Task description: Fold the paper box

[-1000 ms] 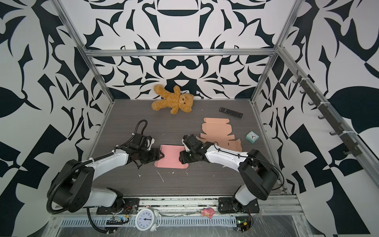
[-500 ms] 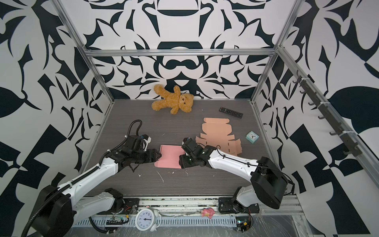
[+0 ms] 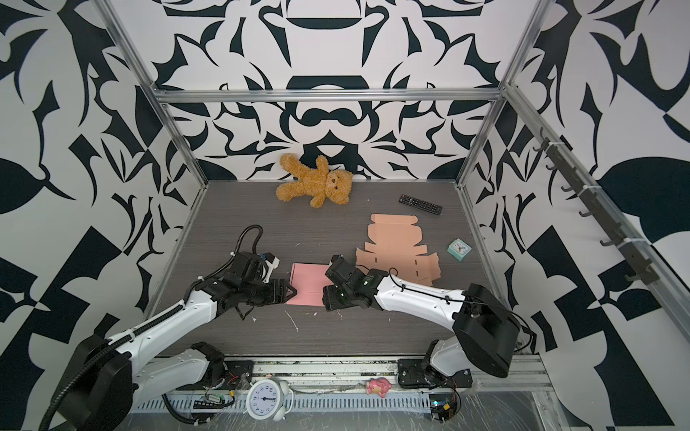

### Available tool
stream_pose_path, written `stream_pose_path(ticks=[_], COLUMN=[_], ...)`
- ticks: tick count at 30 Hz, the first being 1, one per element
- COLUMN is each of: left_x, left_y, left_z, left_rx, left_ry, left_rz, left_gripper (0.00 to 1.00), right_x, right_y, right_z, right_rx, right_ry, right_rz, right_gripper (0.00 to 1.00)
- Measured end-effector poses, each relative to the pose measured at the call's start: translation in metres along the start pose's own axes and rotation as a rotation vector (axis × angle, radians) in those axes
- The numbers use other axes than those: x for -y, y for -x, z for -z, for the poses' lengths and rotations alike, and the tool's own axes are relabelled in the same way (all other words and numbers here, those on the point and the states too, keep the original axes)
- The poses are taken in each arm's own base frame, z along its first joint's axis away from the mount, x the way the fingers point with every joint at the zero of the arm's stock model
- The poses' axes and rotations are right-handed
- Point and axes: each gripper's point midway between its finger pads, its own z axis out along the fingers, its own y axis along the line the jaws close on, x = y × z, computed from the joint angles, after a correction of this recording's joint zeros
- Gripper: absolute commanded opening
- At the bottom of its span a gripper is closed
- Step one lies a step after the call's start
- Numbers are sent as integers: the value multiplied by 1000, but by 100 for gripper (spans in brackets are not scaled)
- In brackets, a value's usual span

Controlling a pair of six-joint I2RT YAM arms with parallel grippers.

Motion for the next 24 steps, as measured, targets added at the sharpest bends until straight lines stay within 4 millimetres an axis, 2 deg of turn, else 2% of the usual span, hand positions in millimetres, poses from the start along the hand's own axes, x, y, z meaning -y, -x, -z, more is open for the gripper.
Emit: stream_pose_path(ticks=[12,24], left_x=[10,5], left_y=[-9,-20], left_z=[-13,-22], left_rx=[-41,-70], left_ry=[-21,-8], left_rz=[-15,-4], left_gripper=[74,73], right_x=[1,-4], right_y=[-2,-7], right_z=[-16,-27], right_rx=[-18,-30], right_ry=[-8,-1], right_rz=[-9,-7], right_gripper=[64,64])
